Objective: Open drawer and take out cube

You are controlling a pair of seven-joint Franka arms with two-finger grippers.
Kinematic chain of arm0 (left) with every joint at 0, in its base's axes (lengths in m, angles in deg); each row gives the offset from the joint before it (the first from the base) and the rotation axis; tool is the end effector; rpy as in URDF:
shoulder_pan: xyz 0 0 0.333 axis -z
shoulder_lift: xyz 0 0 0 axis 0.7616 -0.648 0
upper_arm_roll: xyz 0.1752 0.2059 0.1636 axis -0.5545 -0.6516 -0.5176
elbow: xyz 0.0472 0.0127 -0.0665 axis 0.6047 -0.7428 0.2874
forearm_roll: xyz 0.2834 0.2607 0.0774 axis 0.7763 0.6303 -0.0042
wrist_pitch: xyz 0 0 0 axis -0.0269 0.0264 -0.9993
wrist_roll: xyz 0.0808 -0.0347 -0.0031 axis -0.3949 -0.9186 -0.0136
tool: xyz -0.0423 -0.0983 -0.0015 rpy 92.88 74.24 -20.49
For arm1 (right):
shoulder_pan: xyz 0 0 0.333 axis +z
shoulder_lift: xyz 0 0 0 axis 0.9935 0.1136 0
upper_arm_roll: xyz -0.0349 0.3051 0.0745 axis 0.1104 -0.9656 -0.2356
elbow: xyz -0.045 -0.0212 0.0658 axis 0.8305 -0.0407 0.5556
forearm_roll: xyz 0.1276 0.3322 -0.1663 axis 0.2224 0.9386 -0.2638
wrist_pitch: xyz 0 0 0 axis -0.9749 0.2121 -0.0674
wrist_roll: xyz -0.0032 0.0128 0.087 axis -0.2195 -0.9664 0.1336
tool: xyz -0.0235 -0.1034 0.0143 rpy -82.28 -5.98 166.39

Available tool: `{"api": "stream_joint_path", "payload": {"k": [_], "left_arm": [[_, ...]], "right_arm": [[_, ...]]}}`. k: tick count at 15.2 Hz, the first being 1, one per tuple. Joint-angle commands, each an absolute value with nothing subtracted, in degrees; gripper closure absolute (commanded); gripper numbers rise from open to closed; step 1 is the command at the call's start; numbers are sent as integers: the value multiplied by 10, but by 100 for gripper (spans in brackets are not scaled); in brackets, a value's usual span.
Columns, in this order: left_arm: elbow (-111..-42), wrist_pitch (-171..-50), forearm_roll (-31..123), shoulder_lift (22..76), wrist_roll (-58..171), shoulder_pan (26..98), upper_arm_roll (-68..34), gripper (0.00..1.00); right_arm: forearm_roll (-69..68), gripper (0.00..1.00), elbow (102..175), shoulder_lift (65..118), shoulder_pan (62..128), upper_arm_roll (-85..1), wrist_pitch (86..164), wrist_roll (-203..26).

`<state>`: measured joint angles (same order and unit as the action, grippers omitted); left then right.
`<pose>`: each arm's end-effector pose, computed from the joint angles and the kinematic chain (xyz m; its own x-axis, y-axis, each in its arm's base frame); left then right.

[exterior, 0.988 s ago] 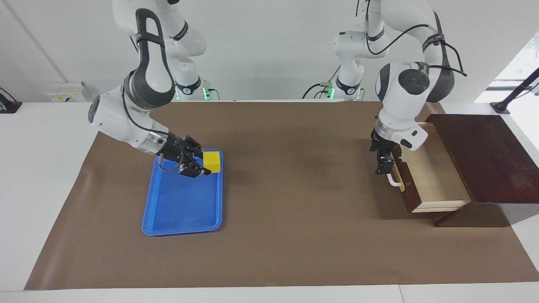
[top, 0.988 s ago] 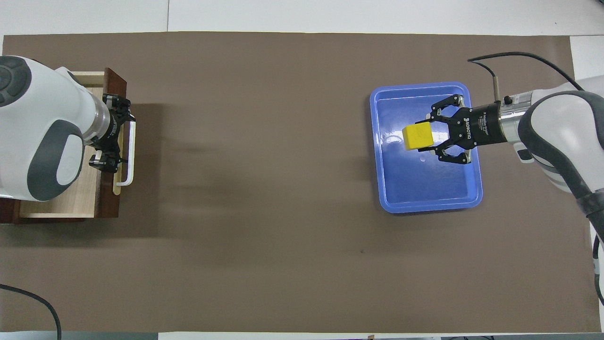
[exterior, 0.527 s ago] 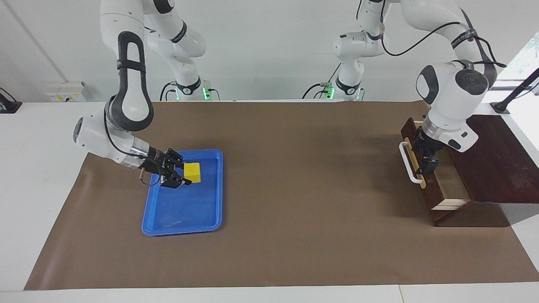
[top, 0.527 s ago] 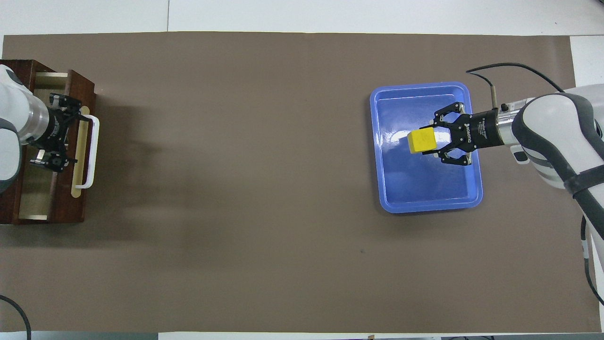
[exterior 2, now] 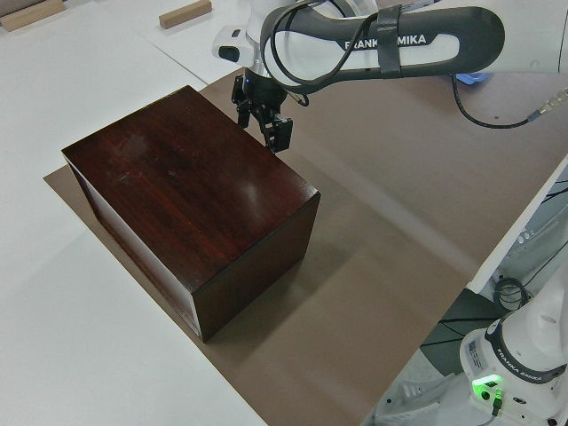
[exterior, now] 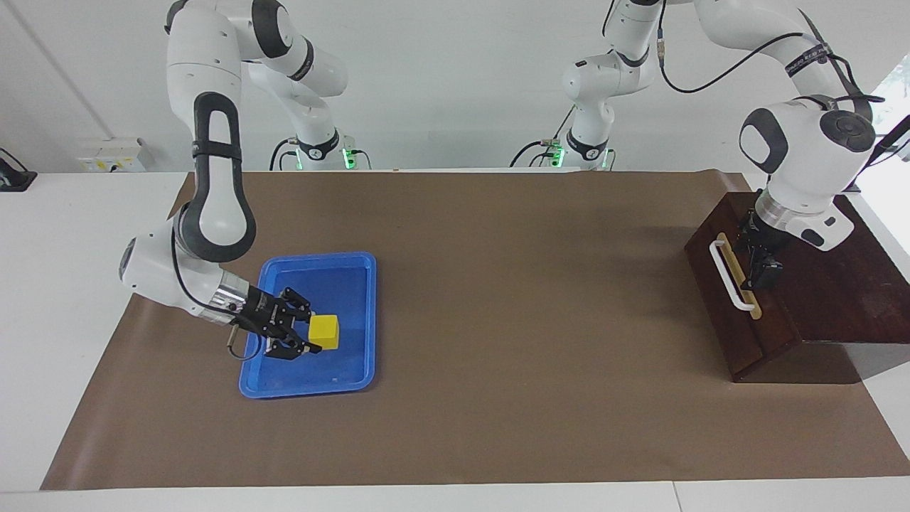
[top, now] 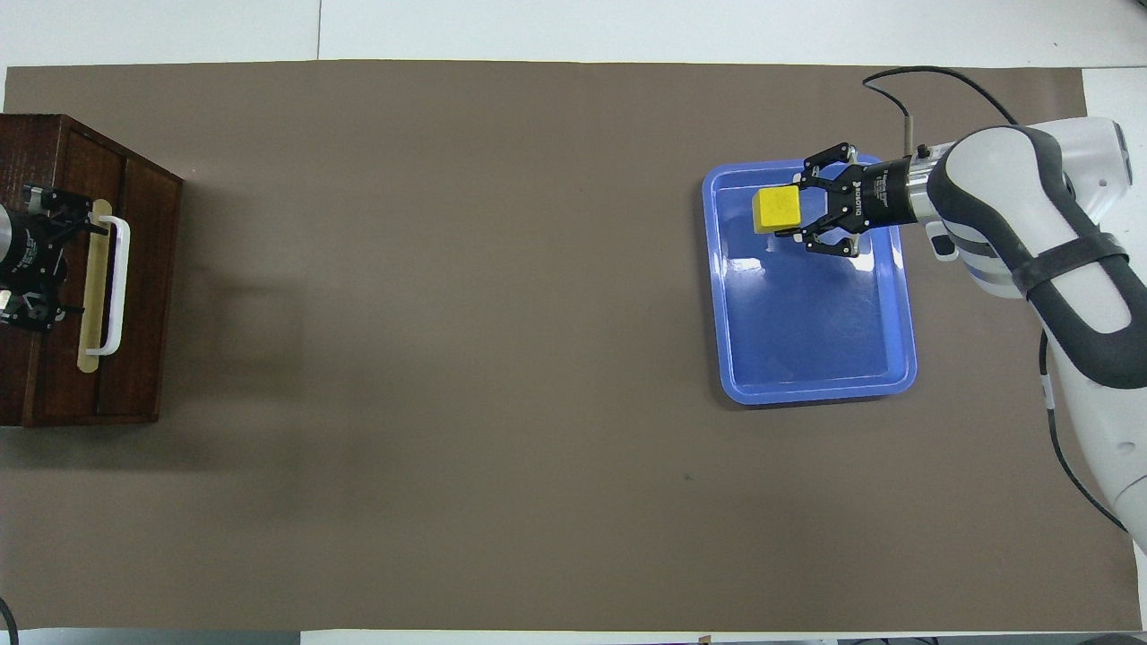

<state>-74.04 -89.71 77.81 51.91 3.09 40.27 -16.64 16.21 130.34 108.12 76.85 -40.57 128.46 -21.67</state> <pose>0.5943 0.0736 0.4554 0.2952 0.9486 0.1140 0.9540 -0.2991 0.0189 0.6782 0.0157 0.2917 0.0688 -0.7432 -0.6655 -0.9944 0.0024 -0.1055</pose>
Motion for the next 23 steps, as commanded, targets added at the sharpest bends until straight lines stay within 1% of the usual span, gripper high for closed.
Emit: {"api": "stream_joint_path", "payload": {"k": [1, 3, 5, 6, 7, 10, 13, 15, 17, 18, 19, 20, 23], "left_arm": [[-743, -907, 792, 529, 48, 399, -163, 0], [-734, -870, 791, 541, 53, 432, -159, 0], [-727, -847, 784, 564, 57, 455, -158, 0], [-720, -816, 779, 577, 61, 465, -157, 0], [-705, -776, 771, 583, 81, 474, -150, 0], [-617, -628, 762, 589, 224, 507, -145, 0], [-578, -578, 719, 591, 335, 504, -148, 0], [-578, -576, 712, 589, 408, 500, -148, 0], [-580, -570, 678, 591, 491, 464, -138, 0], [-580, -555, 669, 592, 501, 446, -110, 0], [-580, -548, 672, 591, 506, 438, -97, 0], [-579, -546, 672, 591, 521, 438, -96, 0], [-577, -536, 685, 592, 613, 440, -99, 0]], "right_arm": [[192, 100, 1303, 1088, 786, -408, 1314, -207], [193, 100, 1314, 1088, 789, -408, 1327, -208], [193, 100, 1330, 1088, 797, -408, 1338, -224], [193, 100, 1339, 1086, 797, -408, 1345, -235], [193, 100, 1345, 1085, 796, -408, 1346, -242], [194, 100, 1359, 1083, 797, -408, 1354, -247], [194, 100, 1366, 1080, 793, -408, 1349, -255], [194, 100, 1374, 1077, 793, -408, 1348, -264], [194, 100, 1385, 1074, 791, -408, 1351, -292], [194, 100, 1388, 1073, 790, -408, 1351, -297], [195, 83, 1388, 1072, 790, -408, 1352, -296], [195, 1, 1388, 1072, 790, -408, 1353, -296], [195, 0, 1382, 1072, 788, -408, 1351, -289]]}}
